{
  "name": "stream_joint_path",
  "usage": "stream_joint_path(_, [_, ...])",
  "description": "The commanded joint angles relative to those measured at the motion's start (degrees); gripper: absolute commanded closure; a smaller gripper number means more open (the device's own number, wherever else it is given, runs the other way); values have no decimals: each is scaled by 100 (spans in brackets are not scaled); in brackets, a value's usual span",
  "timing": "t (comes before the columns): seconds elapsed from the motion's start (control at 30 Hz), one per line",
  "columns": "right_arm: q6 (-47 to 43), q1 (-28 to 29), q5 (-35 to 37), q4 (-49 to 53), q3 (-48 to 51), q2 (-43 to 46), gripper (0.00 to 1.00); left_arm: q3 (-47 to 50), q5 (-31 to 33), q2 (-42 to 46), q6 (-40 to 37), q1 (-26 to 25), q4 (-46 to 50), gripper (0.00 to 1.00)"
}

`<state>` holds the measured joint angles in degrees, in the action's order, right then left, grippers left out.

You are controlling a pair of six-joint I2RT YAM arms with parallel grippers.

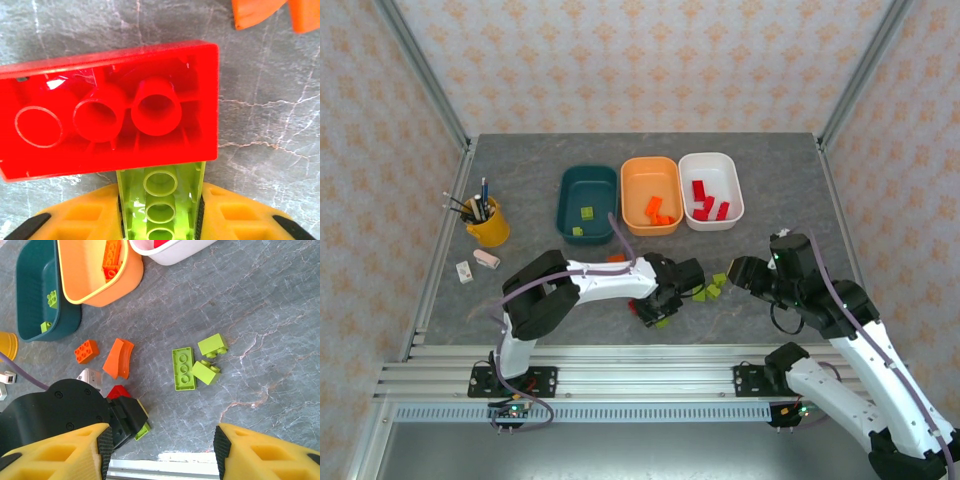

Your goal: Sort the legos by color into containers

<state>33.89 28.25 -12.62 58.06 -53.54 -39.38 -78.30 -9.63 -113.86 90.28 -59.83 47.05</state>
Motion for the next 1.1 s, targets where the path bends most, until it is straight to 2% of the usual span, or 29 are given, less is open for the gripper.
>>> stream_joint_path(0.0, [83,40,163,-65,96,-10,42,-9,336,-373,-112,127,-263,67])
stream_joint_path(0.17, [29,40,186,-120,83,-85,42,-273,444,-366,-391,117,-181,71])
stream_joint_path(0.37, [-184,40,413,-119,-140,-128,43,-1123,784,-220,-1011,113,497,71])
stream_joint_path(0.53, [-306,40,462,-368,-352,-187,43,-1515,1105,277,-1522,427,933,71])
stream_joint_path(0.67, [-414,42,155,-829,-394,-549,43,-1657,1250,755,-2185,978,1198,71])
stream_joint_path(0.8, [-421,144,-527,-1768,-370,-1200,43,-1775,1261,1016,-3194,1757,1346,71])
stream_joint_path(0.93, [-462,638,-642,-2896,-486,-1960,41,-1815,832,1024,-4229,2716,1252,71])
stream_joint_path(1.07, [-71,872,-856,-4064,-527,-2879,40,-2156,343,596,-5139,3575,1252,71])
